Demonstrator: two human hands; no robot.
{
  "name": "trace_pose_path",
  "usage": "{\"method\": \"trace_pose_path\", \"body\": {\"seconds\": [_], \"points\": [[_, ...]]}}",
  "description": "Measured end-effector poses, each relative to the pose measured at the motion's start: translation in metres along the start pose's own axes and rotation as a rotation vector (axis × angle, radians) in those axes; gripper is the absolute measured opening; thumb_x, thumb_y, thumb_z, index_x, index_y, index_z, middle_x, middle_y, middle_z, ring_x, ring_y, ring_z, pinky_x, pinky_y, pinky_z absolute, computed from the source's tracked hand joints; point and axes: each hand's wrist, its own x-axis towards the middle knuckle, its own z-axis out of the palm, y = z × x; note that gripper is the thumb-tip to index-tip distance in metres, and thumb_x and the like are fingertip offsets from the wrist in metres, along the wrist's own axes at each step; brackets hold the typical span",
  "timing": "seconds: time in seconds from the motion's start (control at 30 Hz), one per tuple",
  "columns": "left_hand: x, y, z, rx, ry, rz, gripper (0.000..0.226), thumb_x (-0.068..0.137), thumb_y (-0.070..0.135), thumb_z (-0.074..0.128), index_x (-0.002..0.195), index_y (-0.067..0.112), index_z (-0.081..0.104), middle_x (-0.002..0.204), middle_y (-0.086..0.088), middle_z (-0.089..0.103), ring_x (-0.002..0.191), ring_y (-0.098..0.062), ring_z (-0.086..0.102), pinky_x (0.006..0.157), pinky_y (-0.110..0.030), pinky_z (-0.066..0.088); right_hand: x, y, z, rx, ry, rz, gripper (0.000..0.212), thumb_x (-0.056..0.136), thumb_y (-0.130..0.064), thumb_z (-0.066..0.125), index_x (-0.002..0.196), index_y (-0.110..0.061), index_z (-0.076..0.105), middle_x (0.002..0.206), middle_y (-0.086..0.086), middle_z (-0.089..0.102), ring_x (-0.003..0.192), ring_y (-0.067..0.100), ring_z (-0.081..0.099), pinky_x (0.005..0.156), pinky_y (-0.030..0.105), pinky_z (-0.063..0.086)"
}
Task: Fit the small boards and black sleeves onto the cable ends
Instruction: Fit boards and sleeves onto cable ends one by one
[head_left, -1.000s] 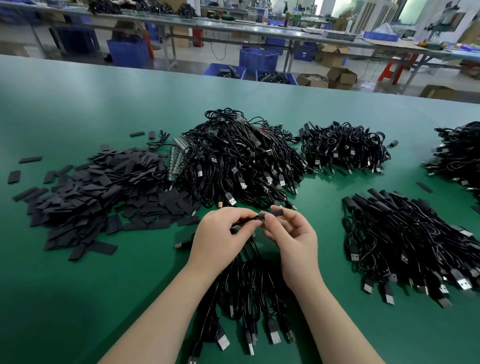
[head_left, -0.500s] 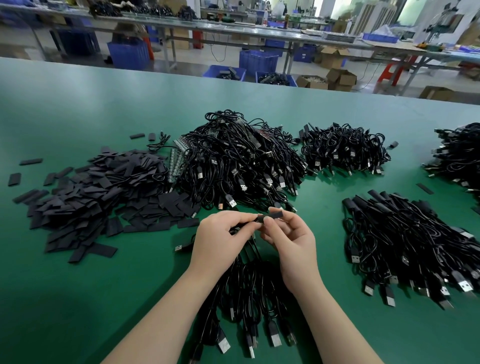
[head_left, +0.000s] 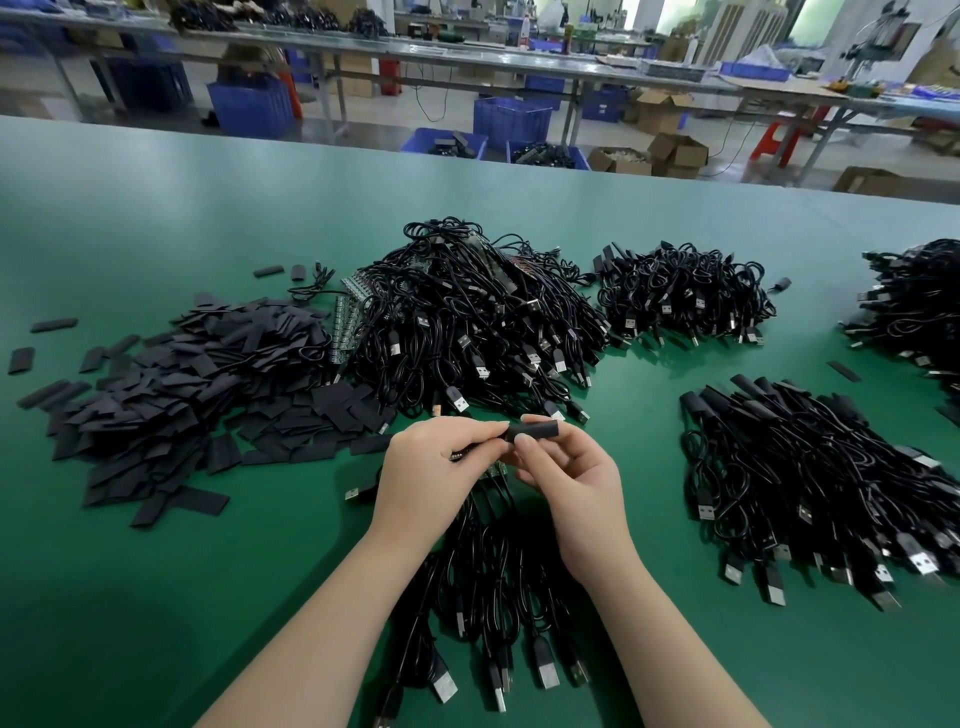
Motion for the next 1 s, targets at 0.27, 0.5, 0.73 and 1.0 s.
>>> {"method": "trace_pose_path", "body": {"seconds": [0.27, 0.5, 0.73, 1.0], "points": [[-0.0003, -0.0013, 0.0, -0.007, -0.008, 0.013, 0.02, 0.079, 0.015, 0.079, 0.095, 0.027, 0.079, 0.083, 0.035, 0.065, 0.088, 0.007, 0.066, 0.08, -0.012, 0.049, 0.0032, -0.0017, -0.0025, -0.029, 0.025, -0.01, 0.024, 0.09, -0.01, 0.069, 0.091, -0.032, 0.079, 0.089, 0.001, 0.078, 0.084, 0.013, 0.074, 0.068, 0.015, 0.052], [-0.0011, -0.0027, -0.0014, -0.049, -0.035, -0.042, 0.022, 0.077, 0.015, 0.08, 0.093, 0.03, 0.078, 0.084, 0.027, 0.071, 0.086, 0.006, 0.066, 0.079, -0.015, 0.051, 0.0045, 0.0004, -0.0062, -0.073, 0.02, -0.023, 0.021, 0.089, -0.005, 0.07, 0.088, -0.024, 0.077, 0.084, 0.005, 0.077, 0.081, 0.015, 0.074, 0.068, 0.016, 0.053], [-0.0002, 0.0003, -0.0022, -0.027, -0.045, -0.069, 0.029, 0.077, 0.016, 0.08, 0.099, 0.034, 0.075, 0.083, 0.029, 0.069, 0.087, 0.006, 0.066, 0.081, -0.016, 0.051, 0.004, 0.003, -0.0043, -0.127, 0.022, -0.072, 0.019, 0.091, -0.005, 0.069, 0.098, -0.022, 0.075, 0.084, -0.002, 0.076, 0.079, 0.007, 0.071, 0.072, 0.015, 0.052], [0.0009, 0.0014, -0.0021, 0.018, 0.023, -0.073, 0.02, 0.079, 0.02, 0.08, 0.098, 0.026, 0.078, 0.088, 0.026, 0.069, 0.089, 0.007, 0.064, 0.085, -0.018, 0.05, -0.0006, 0.0037, -0.0025, -0.411, 0.132, -0.312, 0.054, 0.091, -0.015, 0.07, 0.111, -0.065, 0.059, 0.101, -0.023, 0.072, 0.079, 0.001, 0.066, 0.07, 0.009, 0.048]]}}
